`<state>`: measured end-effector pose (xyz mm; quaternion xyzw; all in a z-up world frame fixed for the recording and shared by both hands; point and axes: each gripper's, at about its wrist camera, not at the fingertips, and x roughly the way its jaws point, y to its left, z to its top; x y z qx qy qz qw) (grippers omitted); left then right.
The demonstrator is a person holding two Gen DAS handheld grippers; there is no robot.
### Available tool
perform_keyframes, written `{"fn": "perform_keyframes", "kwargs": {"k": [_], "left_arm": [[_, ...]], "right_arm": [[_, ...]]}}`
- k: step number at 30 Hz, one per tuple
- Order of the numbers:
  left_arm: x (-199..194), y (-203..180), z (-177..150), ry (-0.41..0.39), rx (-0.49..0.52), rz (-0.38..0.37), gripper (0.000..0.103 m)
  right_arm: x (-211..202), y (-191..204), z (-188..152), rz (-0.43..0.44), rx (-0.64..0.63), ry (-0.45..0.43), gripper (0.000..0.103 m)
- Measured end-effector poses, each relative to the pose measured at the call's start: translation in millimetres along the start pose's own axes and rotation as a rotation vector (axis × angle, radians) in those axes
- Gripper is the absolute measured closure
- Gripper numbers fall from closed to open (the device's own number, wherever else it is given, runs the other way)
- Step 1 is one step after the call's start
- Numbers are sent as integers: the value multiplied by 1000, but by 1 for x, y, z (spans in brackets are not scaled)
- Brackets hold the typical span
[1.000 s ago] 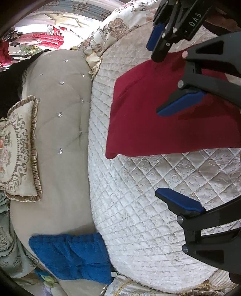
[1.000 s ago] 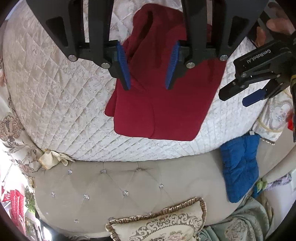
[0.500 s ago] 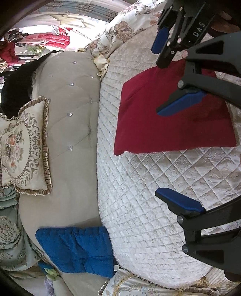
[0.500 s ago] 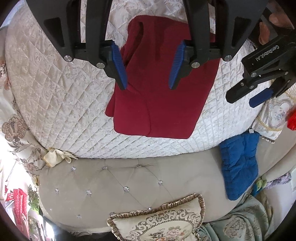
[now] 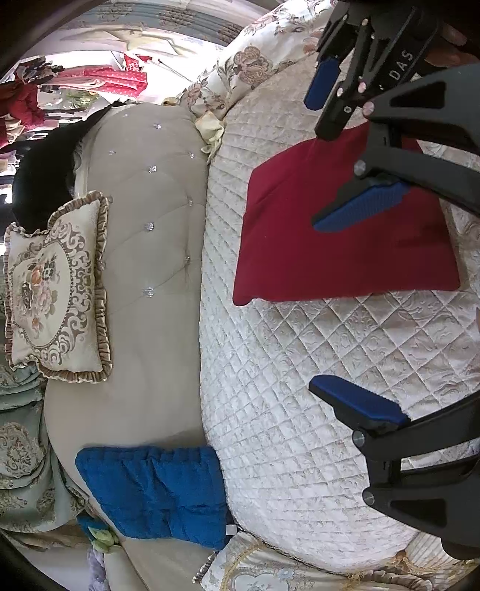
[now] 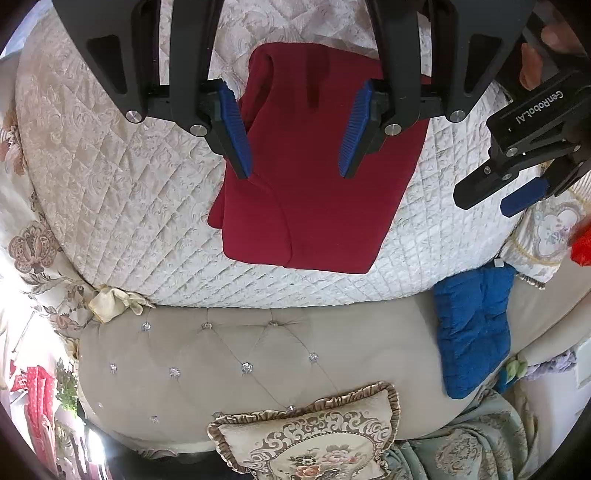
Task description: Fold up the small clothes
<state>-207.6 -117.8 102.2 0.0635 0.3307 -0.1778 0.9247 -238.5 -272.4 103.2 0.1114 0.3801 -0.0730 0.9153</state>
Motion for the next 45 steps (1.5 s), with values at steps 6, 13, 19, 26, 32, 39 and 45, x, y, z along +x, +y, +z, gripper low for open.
{"fn": "perform_keyframes", "kwargs": {"k": [6, 13, 19, 26, 32, 39, 45], "left_arm": [[0, 1, 0, -1, -3, 1, 20], [0, 1, 0, 3, -4, 4, 20], [1, 1, 0, 3, -6, 6, 20], [4, 2, -1, 9, -6, 7, 20], [9, 7, -3, 15, -11, 4, 20], [12, 12, -5, 25, -26, -2, 20], [15, 13, -5, 34, -24, -3, 20]], "right_arm": [[2, 0, -1, -1, 7, 9, 75], [3, 1, -2, 1, 1, 16, 75], [6, 3, -2, 4, -7, 21, 75], [10, 5, -2, 4, -13, 30, 75], [12, 7, -2, 3, -16, 33, 75], [17, 8, -1, 11, -27, 40, 75], [21, 9, -2, 12, -33, 48, 75]]}}
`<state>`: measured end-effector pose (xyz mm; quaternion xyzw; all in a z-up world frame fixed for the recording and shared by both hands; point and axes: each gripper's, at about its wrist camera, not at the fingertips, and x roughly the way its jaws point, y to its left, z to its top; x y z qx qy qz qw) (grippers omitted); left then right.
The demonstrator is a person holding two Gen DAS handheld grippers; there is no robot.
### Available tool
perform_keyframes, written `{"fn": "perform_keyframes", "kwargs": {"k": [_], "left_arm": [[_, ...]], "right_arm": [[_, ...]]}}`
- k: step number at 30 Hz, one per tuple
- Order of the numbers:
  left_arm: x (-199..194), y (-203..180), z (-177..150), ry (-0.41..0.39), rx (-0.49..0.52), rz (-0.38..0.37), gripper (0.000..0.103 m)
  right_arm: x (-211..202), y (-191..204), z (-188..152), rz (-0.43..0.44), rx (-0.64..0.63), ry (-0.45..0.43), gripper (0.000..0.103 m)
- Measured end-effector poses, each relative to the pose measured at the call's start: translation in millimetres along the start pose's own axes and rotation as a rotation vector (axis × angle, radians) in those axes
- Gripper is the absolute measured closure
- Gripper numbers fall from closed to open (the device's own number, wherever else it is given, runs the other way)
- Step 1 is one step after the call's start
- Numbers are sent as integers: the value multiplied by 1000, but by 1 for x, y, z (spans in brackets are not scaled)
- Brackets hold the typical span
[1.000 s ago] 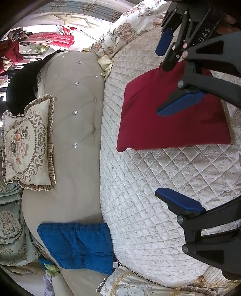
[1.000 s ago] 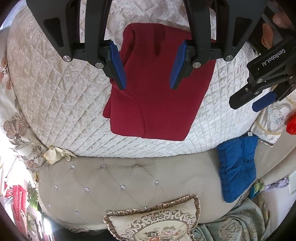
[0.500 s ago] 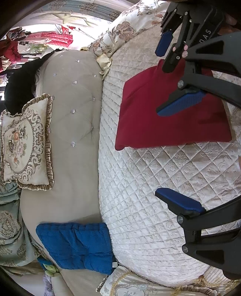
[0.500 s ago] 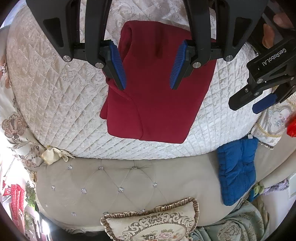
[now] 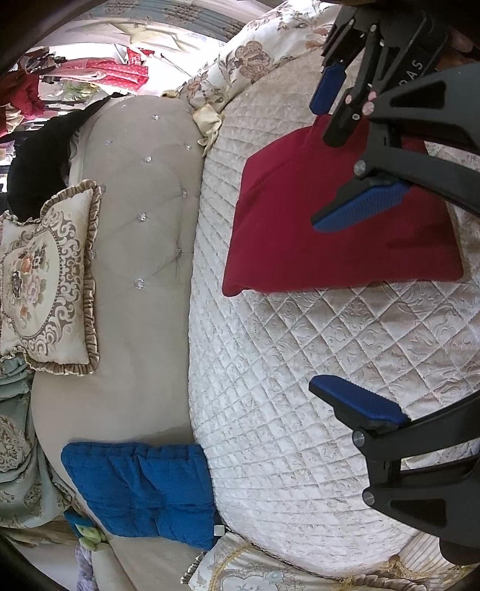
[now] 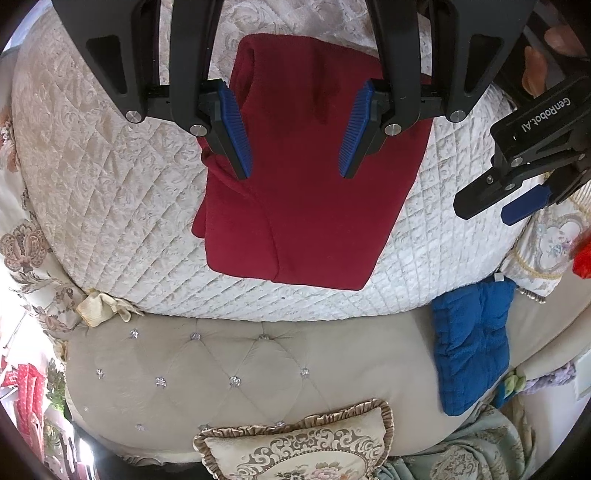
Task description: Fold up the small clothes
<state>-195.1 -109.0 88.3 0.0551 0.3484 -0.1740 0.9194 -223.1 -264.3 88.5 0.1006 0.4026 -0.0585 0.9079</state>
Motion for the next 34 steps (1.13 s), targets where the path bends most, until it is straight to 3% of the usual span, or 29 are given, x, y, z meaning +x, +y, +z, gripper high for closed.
{"fn": "perform_keyframes", "kwargs": {"k": [34], "left_arm": [[12, -1, -5, 7, 2, -29, 20]], "right_arm": [[15, -2, -3, 2, 11, 30, 75]]}}
